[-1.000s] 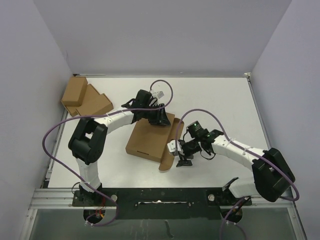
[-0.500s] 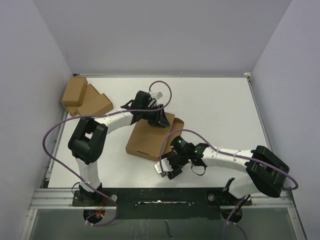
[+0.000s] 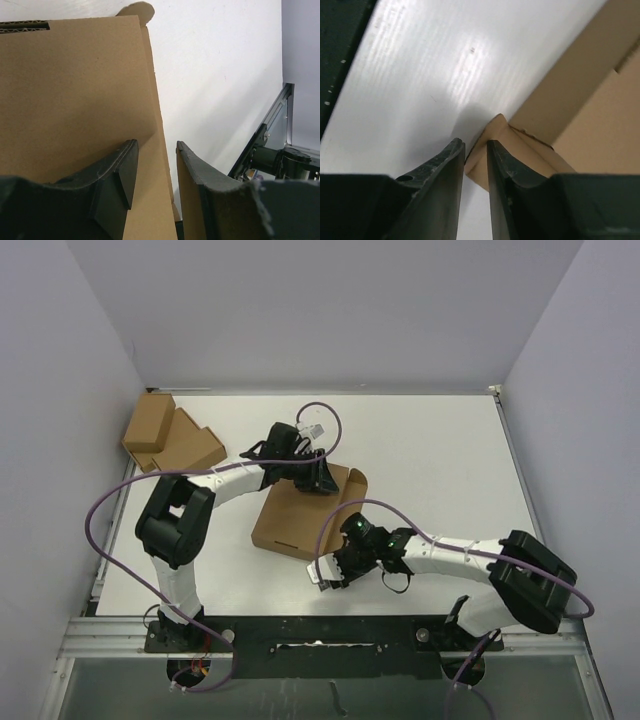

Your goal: Fold the paper box

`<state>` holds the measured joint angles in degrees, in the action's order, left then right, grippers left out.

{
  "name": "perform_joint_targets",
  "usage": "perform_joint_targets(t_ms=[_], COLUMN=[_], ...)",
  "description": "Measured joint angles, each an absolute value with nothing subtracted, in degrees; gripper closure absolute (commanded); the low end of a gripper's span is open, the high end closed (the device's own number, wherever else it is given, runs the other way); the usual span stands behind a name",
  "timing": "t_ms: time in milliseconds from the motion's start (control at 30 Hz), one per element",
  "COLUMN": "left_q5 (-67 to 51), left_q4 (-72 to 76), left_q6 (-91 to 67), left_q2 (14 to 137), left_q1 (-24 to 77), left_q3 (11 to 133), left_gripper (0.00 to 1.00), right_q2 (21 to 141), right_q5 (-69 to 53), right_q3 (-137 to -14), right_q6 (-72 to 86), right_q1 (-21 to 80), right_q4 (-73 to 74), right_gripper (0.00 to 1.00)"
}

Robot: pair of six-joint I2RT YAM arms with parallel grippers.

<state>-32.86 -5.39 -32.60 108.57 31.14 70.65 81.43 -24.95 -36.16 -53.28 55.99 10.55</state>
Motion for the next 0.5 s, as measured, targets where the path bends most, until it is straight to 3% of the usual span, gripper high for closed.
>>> perform_joint_targets(t_ms=[267, 500], left_q5=[-33.7, -33.8], left_q4=[-4.4, -4.0], left_q6=[-32.6, -32.6], left_q2=[108.6, 108.6], left_q1=[30.2, 29.5], left_q3=[70.1, 70.0], left_gripper=[0.64, 0.65], right_q2=[78.9, 80.6], right_q5=[-29.7, -35.4], right_q3=[-37.0, -40.7], right_q6=[-48.1, -44.1], right_q1=[47.6, 41.9], right_q4=[12.6, 17.6], right_gripper=[0.80, 0.77])
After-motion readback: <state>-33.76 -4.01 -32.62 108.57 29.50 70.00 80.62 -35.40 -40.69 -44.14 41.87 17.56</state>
